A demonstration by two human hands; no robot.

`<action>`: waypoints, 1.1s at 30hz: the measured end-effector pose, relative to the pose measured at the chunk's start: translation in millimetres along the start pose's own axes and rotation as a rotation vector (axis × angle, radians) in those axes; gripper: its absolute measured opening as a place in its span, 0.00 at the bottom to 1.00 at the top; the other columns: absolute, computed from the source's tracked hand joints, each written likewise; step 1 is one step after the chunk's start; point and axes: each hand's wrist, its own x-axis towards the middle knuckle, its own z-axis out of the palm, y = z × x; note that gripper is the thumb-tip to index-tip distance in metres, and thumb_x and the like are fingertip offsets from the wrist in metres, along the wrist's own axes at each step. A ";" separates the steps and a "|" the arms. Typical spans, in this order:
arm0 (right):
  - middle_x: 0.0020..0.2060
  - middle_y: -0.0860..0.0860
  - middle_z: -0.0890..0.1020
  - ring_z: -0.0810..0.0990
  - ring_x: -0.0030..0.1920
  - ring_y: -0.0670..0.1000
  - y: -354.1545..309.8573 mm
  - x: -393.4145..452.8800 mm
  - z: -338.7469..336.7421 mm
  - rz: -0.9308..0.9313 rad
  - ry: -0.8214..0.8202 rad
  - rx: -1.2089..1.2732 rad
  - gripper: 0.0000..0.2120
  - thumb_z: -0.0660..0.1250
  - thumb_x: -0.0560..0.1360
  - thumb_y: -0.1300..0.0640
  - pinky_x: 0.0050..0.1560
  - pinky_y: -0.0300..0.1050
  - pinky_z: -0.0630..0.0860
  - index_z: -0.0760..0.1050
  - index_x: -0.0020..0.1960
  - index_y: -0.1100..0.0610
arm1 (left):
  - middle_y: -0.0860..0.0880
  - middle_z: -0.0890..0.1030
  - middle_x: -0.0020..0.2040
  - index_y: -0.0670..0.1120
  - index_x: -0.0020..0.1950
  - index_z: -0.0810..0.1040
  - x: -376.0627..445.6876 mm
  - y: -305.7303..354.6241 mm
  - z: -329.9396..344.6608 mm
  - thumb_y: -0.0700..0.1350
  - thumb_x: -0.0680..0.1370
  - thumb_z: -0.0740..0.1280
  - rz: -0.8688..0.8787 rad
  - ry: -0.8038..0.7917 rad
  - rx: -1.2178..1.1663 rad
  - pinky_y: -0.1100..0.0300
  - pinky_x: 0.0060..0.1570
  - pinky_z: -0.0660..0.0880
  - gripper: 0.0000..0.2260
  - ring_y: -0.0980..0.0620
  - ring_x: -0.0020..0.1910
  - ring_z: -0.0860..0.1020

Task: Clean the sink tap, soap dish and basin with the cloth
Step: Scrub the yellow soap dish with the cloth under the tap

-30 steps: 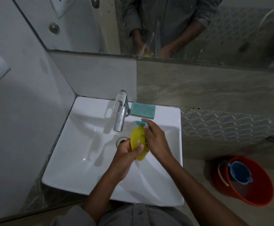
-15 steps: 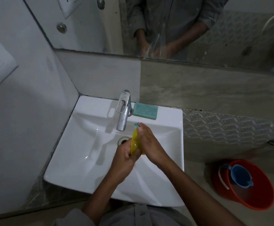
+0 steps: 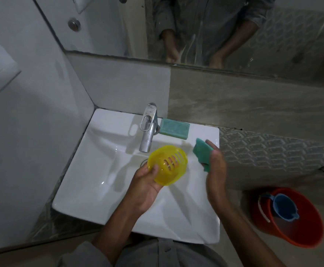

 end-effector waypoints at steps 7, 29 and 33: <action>0.78 0.45 0.50 0.45 0.77 0.42 31.5 -45.2 16.2 -0.256 -0.532 -0.557 0.36 0.35 0.76 0.33 0.77 0.43 0.42 0.49 0.77 0.52 | 0.40 0.82 0.58 0.39 0.56 0.82 8.4 -8.9 5.7 0.43 0.81 0.56 -0.052 -0.007 -0.074 0.54 0.49 0.80 0.17 0.45 0.55 0.82; 0.49 0.50 0.82 0.80 0.49 0.50 12.8 19.1 -0.4 0.009 0.067 -0.023 0.12 0.57 0.81 0.51 0.48 0.50 0.76 0.79 0.54 0.50 | 0.40 0.84 0.53 0.38 0.58 0.78 8.9 -12.8 -18.8 0.45 0.75 0.63 -0.080 0.144 -0.088 0.53 0.44 0.81 0.16 0.45 0.51 0.84; 0.64 0.51 0.79 0.75 0.65 0.46 10.5 -11.1 13.6 -0.242 -0.390 -0.397 0.17 0.57 0.80 0.52 0.67 0.46 0.71 0.75 0.66 0.55 | 0.38 0.82 0.56 0.37 0.60 0.77 9.5 -14.8 -7.9 0.44 0.76 0.61 -0.054 0.094 -0.117 0.52 0.47 0.81 0.16 0.44 0.52 0.83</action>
